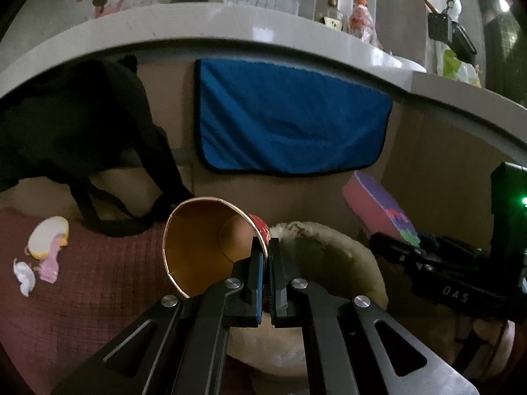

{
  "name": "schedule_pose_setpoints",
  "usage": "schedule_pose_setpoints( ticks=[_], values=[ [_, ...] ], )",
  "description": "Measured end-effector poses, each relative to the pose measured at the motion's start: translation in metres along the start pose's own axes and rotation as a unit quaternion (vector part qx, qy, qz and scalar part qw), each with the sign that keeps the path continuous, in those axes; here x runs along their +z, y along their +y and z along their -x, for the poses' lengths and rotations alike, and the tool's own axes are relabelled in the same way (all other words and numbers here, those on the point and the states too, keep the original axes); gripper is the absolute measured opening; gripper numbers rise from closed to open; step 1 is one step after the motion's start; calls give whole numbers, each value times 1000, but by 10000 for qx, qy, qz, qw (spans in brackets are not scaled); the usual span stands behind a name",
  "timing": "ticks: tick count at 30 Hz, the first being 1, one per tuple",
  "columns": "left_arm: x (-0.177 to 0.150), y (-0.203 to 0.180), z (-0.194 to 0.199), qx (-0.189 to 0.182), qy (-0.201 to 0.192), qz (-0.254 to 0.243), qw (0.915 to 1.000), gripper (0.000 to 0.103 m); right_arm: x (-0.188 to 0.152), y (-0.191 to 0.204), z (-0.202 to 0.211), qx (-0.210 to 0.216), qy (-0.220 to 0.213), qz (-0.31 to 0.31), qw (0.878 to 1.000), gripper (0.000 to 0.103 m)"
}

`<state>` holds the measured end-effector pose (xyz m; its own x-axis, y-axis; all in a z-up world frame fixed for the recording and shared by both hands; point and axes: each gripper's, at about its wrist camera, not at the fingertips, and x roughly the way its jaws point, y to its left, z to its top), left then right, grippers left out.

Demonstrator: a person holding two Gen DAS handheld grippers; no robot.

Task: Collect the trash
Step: 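Open both tools to drop the cup and sponge into the bin, then move both tools back over the bed toward the tissue and pink toy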

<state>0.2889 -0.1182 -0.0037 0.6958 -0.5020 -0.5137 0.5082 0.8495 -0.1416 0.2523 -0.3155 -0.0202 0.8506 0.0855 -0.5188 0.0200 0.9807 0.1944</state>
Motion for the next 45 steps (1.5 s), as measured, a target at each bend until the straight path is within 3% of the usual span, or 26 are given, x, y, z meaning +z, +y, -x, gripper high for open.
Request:
schedule_pose_setpoints(
  ticks=[8,10,12,17,22,26,34,39,45],
  values=[
    [-3,0,-24,-308,216,152,9992,4,-3,-9,-11,18,184,-85,9998,56],
    [-3,8,-30,-595,275,377,9971,12,-4,-10,-19,-22,270,-89,9996,57],
    [-4,16,-35,-717,387,541,9952,35,-9,-11,-28,-51,404,-72,9991,59],
    [-1,34,-24,-604,291,771,9948,39,-21,-12,-33,-134,493,-169,9985,59],
    [1,55,5,-182,153,867,9959,39,-21,-3,-25,23,411,-286,9987,59],
    [0,69,38,187,-55,769,9968,39,-17,26,-11,200,275,-127,9993,59],
    [-18,114,122,909,-492,740,9919,42,-20,115,16,683,78,449,9966,61],
    [-36,159,169,1261,-601,954,9856,45,-30,179,7,1078,261,836,9903,61],
    [-57,217,197,1465,-721,1322,9777,47,-41,234,-4,1361,290,1190,9831,61]
  ],
)
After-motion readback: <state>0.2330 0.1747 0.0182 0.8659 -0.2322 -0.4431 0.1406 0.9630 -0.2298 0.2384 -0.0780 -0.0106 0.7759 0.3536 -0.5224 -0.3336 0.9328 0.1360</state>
